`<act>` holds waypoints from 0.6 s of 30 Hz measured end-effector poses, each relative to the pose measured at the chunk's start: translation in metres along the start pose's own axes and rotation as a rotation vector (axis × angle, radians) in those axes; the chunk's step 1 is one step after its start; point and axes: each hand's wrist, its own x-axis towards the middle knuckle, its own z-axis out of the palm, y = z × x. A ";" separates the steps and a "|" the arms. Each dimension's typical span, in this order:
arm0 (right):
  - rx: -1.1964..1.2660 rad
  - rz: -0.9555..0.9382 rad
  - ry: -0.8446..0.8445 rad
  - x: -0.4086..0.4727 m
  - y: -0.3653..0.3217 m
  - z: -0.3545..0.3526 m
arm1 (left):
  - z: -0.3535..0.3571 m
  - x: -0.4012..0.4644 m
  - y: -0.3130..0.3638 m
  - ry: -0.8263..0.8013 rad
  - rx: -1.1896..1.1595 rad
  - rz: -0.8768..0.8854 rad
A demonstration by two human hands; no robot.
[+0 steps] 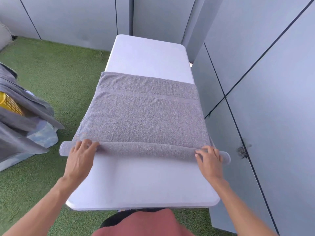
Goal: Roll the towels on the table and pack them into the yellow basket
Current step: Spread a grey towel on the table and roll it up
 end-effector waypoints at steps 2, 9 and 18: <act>-0.111 -0.054 -0.023 -0.013 0.000 0.009 | 0.011 -0.013 0.002 -0.035 -0.016 0.018; -0.125 -0.017 -0.196 0.015 -0.007 0.008 | 0.016 0.024 -0.005 -0.195 -0.029 0.023; 0.123 0.038 -0.671 0.032 0.014 -0.017 | -0.012 0.042 -0.014 -0.672 -0.177 -0.119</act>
